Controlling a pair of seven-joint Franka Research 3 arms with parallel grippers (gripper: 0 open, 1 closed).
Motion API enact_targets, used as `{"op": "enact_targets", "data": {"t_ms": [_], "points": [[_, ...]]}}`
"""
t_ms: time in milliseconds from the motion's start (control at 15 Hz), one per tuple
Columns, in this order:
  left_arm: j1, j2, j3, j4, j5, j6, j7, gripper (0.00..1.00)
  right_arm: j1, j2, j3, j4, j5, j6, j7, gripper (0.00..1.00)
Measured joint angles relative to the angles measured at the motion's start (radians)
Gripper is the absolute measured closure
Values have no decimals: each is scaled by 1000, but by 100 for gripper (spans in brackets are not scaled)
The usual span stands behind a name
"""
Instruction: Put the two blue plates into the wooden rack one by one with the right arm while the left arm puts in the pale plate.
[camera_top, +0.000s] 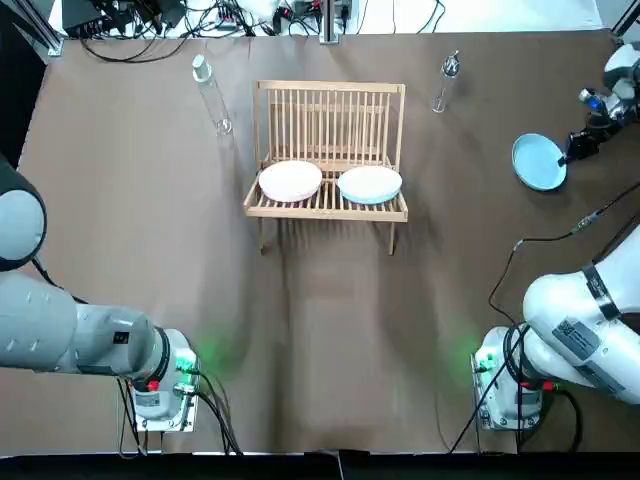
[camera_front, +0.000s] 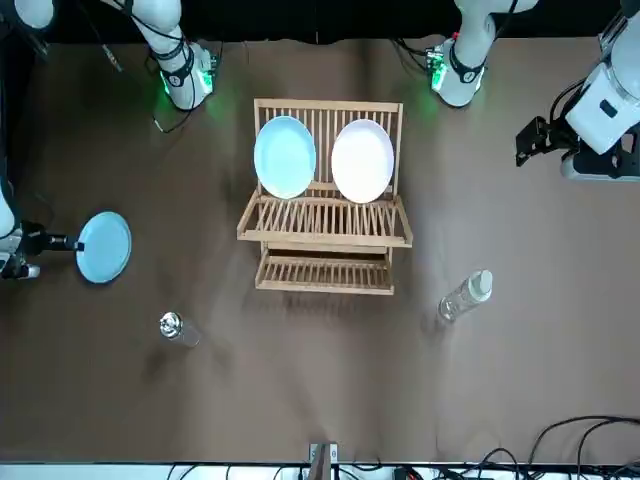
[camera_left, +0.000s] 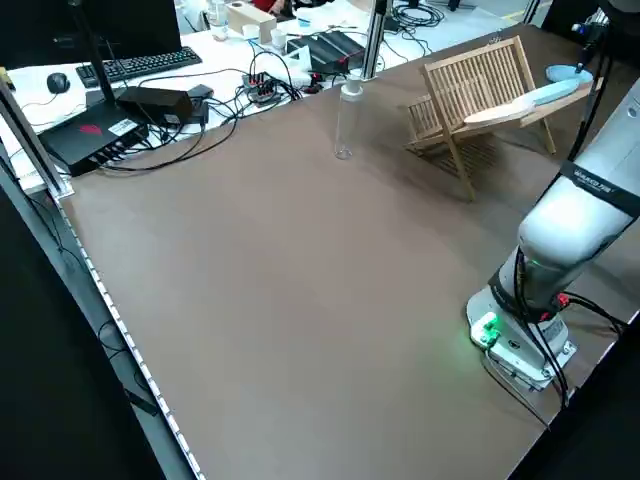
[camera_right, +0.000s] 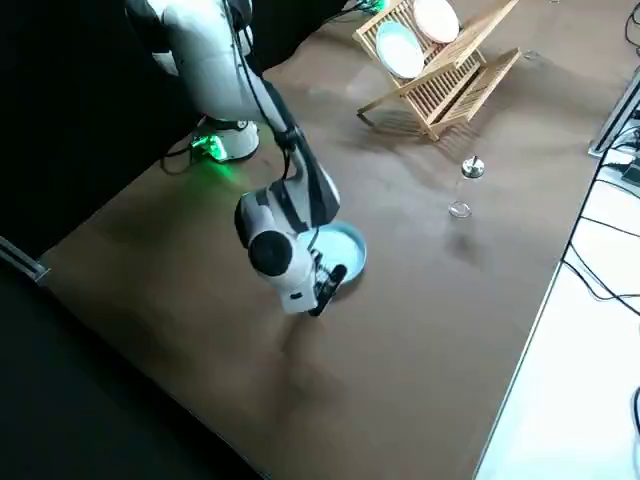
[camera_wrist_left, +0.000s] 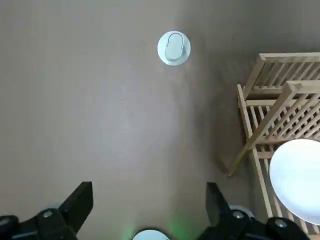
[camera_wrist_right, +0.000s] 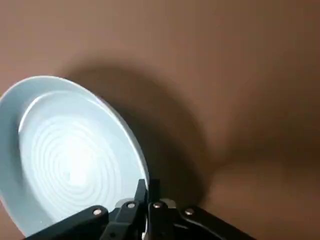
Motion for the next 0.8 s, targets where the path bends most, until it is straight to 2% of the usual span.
{"op": "enact_targets", "data": {"t_ms": [267,333,467,667,800], "points": [[0,0,-1,0,0,0,0,0,3,-103,53,26,0,-277,-17,97],[-1,0,-2,0,0,0,0,0,8,-170,76,30,1,-428,-17,97],[-1,0,-2,0,0,0,0,0,24,-228,90,29,1,-576,-15,97],[-1,0,-2,0,0,0,0,0,73,-314,94,23,2,-751,63,97],[-1,0,-2,0,0,0,6,0,129,-383,95,-10,3,-823,172,97]]}}
